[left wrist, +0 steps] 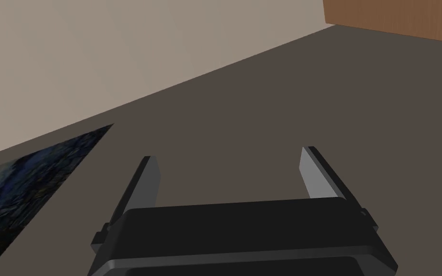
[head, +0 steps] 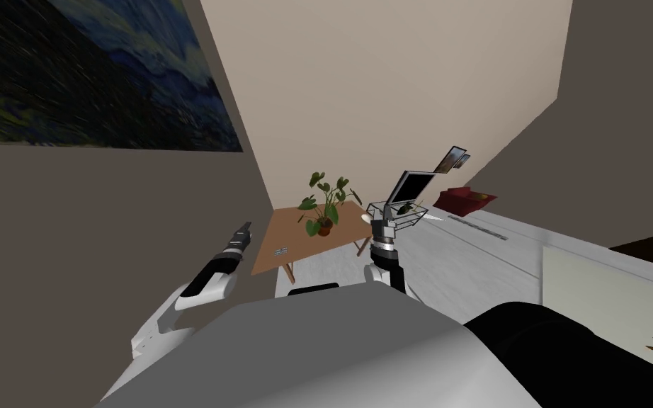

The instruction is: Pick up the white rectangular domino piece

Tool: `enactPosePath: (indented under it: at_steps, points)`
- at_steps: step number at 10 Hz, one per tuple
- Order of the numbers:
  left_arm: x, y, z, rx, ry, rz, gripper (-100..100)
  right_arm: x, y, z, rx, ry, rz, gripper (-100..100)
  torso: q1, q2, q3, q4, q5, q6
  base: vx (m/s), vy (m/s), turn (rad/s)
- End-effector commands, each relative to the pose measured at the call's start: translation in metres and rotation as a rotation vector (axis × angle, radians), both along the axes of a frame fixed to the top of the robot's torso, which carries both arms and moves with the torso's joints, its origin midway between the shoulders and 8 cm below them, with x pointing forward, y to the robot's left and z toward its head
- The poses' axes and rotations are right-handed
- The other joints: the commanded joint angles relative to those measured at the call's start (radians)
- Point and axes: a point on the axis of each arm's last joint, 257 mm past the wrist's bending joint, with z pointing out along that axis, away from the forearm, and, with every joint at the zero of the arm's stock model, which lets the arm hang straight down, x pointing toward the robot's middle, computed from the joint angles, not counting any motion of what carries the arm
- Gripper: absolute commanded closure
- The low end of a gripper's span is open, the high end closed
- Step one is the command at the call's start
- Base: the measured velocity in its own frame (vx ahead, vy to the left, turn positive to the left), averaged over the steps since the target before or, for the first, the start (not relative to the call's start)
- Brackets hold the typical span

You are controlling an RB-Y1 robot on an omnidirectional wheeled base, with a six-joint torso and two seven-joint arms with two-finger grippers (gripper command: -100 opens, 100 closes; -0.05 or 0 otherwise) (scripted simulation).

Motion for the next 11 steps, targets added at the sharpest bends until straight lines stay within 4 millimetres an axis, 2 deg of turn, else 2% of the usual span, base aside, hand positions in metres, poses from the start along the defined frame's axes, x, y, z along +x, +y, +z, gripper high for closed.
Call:
enactPosePath:
  at_steps: [1, 2, 3, 4, 5, 6, 7, 8, 9, 10, 11]
  points:
    - [-0.001, 0.031, -0.017, 0.009, 0.068, 0.045, -100, 0.000, 0.000, 0.000, 0.000, 0.000, 0.000, 0, 0.000, 0.000, 0.000, 0.000, 0.000, 0.000, -0.013, -0.030, -0.251]
    - [-0.003, 0.035, -0.030, 0.004, 0.100, 0.055, -100, 0.000, 0.000, 0.000, 0.000, 0.000, 0.000, 0, 0.000, 0.000, 0.000, 0.000, 0.000, 0.000, -0.009, -0.015, -0.088]
    - [-0.003, 0.055, -0.043, 0.004, 0.147, 0.089, -100, 0.000, 0.000, 0.000, 0.000, 0.000, 0.000, 0, 0.001, 0.000, 0.000, 0.000, 0.000, -0.001, -0.011, -0.017, -0.155]
    - [-0.005, 0.057, -0.048, 0.001, 0.163, 0.094, -100, 0.000, 0.000, 0.000, 0.000, 0.000, 0.000, 0, 0.001, 0.000, 0.000, 0.000, 0.000, 0.000, -0.008, -0.011, -0.084]
    - [-0.006, 0.077, -0.062, -0.004, 0.210, 0.130, -100, 0.000, 0.000, 0.000, 0.000, 0.000, 0.000, 0, 0.001, 0.000, 0.000, 0.000, 0.000, -0.001, -0.009, -0.017, -0.183]
    - [-0.008, 0.078, -0.067, -0.007, 0.225, 0.134, -100, 0.000, 0.000, 0.000, 0.000, 0.000, 0.000, 0, 0.001, 0.000, 0.000, 0.000, 0.000, 0.000, -0.007, -0.010, -0.087]
    - [-0.009, 0.097, -0.077, -0.014, 0.266, 0.168, -100, 0.000, 0.000, 0.000, 0.000, 0.000, 0.000, 0, 0.001, 0.000, 0.000, 0.000, 0.000, -0.001, -0.007, -0.015, -0.164]
    - [-0.013, 0.100, -0.086, -0.019, 0.288, 0.176, -100, 0.000, 0.000, 0.000, 0.000, 0.000, 0.000, 0, 0.001, 0.000, 0.000, 0.000, 0.000, 0.000, -0.006, -0.009, -0.082]
    - [-0.015, 0.117, -0.096, -0.031, 0.329, 0.211, -100, 0.000, 0.000, 0.000, 0.000, 0.000, 0.000, 0, 0.001, 0.000, 0.000, 0.000, 0.000, -0.001, -0.006, -0.015, -0.154]
    - [-0.019, 0.120, -0.104, -0.036, 0.350, 0.218, -100, 0.000, 0.000, 0.000, 0.000, 0.000, 0.000, 0, 0.001, 0.000, 0.000, 0.000, 0.000, 0.000, -0.006, -0.010, -0.079]
    - [-0.021, 0.135, -0.109, -0.050, 0.384, 0.248, -100, 0.000, 0.000, 0.000, 0.000, 0.000, 0.000, 0, 0.001, 0.000, 0.000, 0.000, 0.000, -0.001, -0.005, -0.015, -0.164]
